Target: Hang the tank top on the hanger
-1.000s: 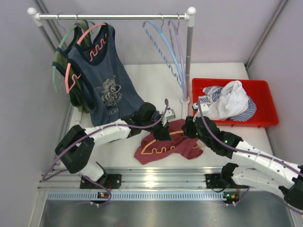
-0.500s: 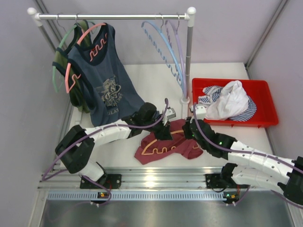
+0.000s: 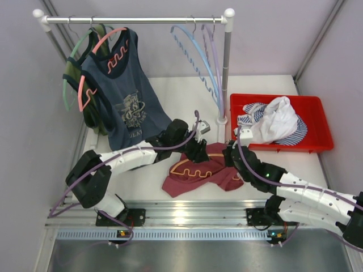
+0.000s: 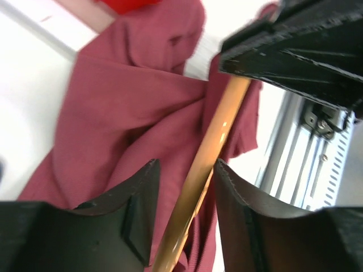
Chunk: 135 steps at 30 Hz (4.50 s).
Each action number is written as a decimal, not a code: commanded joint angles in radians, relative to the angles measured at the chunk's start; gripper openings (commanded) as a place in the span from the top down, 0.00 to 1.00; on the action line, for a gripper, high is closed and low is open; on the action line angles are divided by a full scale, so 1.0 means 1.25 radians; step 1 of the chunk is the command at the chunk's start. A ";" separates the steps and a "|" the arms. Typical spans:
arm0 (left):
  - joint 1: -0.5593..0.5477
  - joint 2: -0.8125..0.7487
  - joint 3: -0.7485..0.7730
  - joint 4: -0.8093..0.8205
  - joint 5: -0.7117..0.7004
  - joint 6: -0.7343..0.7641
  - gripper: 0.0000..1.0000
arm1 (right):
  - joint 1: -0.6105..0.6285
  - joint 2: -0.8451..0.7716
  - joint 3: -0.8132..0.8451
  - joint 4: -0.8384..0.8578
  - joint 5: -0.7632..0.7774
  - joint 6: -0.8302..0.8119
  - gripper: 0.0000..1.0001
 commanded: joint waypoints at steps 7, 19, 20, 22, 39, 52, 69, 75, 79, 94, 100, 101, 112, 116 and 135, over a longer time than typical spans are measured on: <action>0.014 -0.106 0.020 -0.059 -0.195 -0.055 0.50 | 0.015 -0.003 0.003 0.045 0.034 0.005 1.00; 0.023 -0.314 0.019 -0.506 -0.665 -0.477 0.50 | 0.019 -0.012 0.011 0.019 0.037 -0.005 1.00; 0.023 -0.331 0.000 -0.534 -0.654 -0.525 0.51 | 0.019 -0.015 0.011 0.017 0.037 -0.005 1.00; 0.021 -0.348 -0.023 -0.548 -0.629 -0.571 0.53 | 0.020 -0.015 0.010 0.014 0.041 -0.007 1.00; 0.002 -0.397 -0.215 -0.467 -0.570 -0.751 0.52 | 0.025 -0.011 0.007 0.023 0.047 -0.005 1.00; -0.018 -0.320 -0.243 -0.408 -0.537 -0.762 0.56 | 0.028 -0.008 0.008 0.024 0.051 -0.003 1.00; -0.031 -0.298 -0.254 -0.402 -0.514 -0.738 0.92 | 0.029 -0.028 0.010 -0.005 0.042 0.000 1.00; -0.030 -0.308 -0.252 -0.419 -0.523 -0.713 1.00 | 0.030 -0.036 0.010 -0.021 0.032 0.005 1.00; -0.030 -0.320 -0.237 -0.451 -0.574 -0.683 1.00 | 0.032 -0.043 0.014 -0.027 0.002 -0.002 1.00; -0.031 -0.302 -0.113 -0.465 -0.601 -0.578 1.00 | 0.037 -0.038 0.051 -0.070 -0.042 -0.028 1.00; -0.038 -0.287 -0.047 -0.474 -0.579 -0.543 1.00 | 0.041 -0.039 0.093 -0.087 -0.041 -0.028 1.00; -0.040 -0.282 -0.037 -0.480 -0.570 -0.540 1.00 | 0.042 -0.038 0.099 -0.092 -0.033 -0.025 1.00; -0.092 -0.243 0.146 -0.534 -0.576 -0.543 1.00 | 0.055 0.002 0.174 -0.075 0.020 -0.024 1.00; -0.108 -0.237 0.210 -0.570 -0.597 -0.539 1.00 | 0.058 0.032 0.208 -0.085 0.056 -0.034 1.00; -0.165 -0.224 0.394 -0.612 -0.646 -0.519 1.00 | 0.226 0.082 0.326 -0.048 0.237 -0.035 1.00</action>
